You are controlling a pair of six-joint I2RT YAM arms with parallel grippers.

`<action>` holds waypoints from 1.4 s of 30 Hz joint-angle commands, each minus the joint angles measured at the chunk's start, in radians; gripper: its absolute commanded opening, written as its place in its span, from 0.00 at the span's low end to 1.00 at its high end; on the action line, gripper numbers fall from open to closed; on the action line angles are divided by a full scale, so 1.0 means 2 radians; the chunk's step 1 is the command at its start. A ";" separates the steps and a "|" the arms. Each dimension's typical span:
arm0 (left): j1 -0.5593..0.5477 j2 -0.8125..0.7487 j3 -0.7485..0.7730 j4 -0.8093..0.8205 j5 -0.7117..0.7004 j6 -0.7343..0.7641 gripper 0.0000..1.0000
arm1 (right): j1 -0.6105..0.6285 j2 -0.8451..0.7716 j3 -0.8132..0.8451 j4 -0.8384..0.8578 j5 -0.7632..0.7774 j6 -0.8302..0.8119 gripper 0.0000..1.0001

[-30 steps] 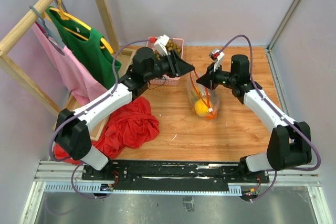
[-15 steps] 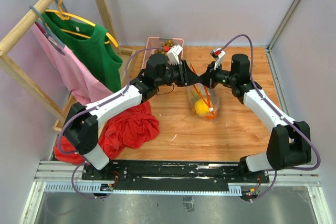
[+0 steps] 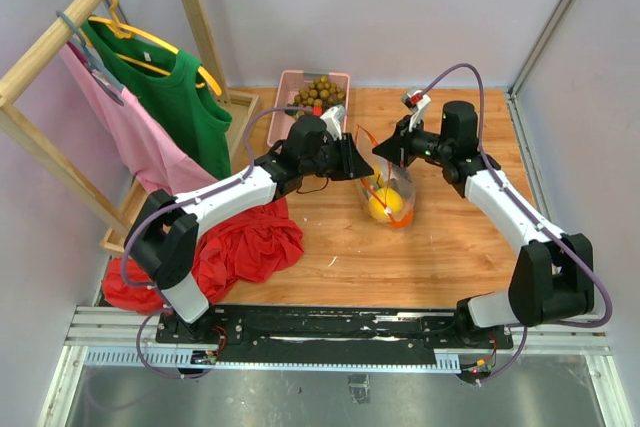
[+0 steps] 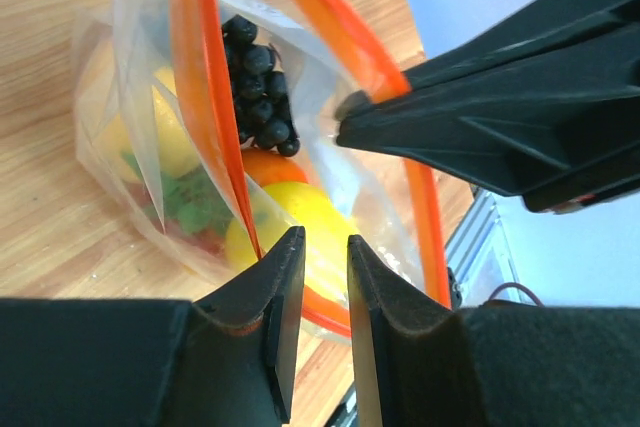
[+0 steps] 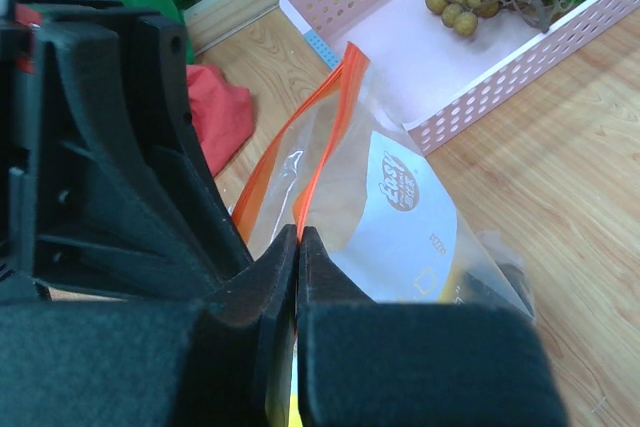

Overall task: Open the zip-top bag and remove the fake food
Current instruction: Pick up the fake fruit from the zipper food storage bag.

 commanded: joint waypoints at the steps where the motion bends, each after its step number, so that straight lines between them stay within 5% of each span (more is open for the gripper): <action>1: -0.003 0.010 -0.004 -0.017 -0.023 0.019 0.28 | 0.005 -0.025 0.024 -0.004 -0.006 -0.009 0.01; 17: 0.019 0.010 -0.034 -0.042 0.017 0.037 0.35 | 0.049 -0.045 0.020 -0.038 -0.009 -0.062 0.07; 29: 0.032 0.000 -0.081 -0.022 0.063 0.034 0.54 | 0.035 -0.066 0.042 -0.139 -0.067 -0.188 0.51; 36: 0.044 -0.006 -0.093 -0.015 0.088 0.030 0.61 | -0.010 -0.073 0.027 -0.281 -0.096 -0.411 0.53; 42: 0.059 -0.018 -0.111 -0.008 0.110 0.025 0.66 | -0.017 -0.026 0.032 -0.499 -0.154 -0.800 0.67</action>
